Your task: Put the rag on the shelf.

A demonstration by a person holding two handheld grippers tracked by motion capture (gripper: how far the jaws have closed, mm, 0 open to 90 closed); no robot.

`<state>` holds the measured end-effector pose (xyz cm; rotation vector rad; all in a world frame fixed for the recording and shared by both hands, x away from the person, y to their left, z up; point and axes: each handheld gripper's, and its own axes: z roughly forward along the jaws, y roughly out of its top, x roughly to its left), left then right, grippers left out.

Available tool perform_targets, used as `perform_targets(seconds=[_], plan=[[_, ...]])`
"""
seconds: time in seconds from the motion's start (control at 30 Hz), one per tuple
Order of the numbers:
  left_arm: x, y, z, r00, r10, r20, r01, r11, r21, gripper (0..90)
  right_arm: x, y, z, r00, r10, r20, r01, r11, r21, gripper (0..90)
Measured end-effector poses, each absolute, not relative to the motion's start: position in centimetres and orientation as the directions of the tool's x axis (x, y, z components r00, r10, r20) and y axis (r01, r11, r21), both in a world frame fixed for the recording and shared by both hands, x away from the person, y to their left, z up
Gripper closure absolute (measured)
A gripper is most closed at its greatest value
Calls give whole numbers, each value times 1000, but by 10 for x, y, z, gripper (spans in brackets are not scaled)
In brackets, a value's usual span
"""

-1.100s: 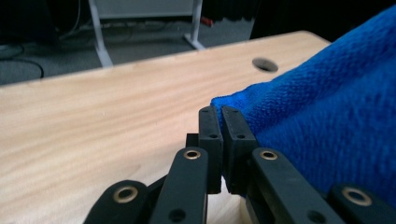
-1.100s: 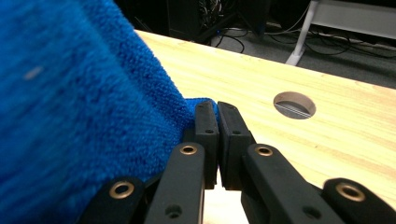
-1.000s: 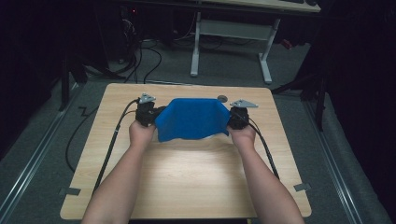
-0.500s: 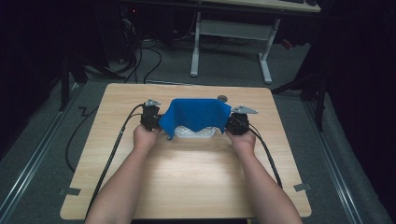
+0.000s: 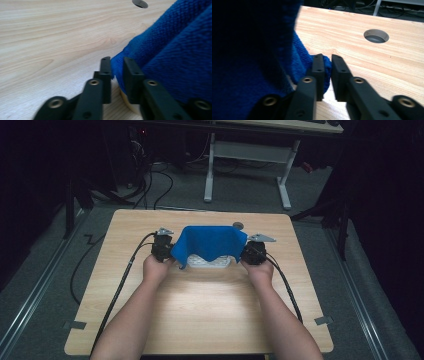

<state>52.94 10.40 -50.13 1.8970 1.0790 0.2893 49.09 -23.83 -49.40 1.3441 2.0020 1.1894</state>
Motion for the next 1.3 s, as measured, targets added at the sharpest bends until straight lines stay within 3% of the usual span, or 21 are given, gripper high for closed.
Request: perform_targets(seconds=[0.17, 0.47, 1.3], plan=[[523, 117, -501, 567, 798, -204, 556, -189, 809, 637, 491, -241, -491, -416, 904, 96, 516, 148, 844, 739], [506, 128, -500, 557, 807, -195, 542, -176, 822, 593, 488, -250, -479, -393, 916, 83, 506, 140, 851, 687], [474, 142, -488, 562, 814, -146, 489, -185, 852, 596, 465, -259, -460, -385, 922, 38, 463, 158, 872, 628]])
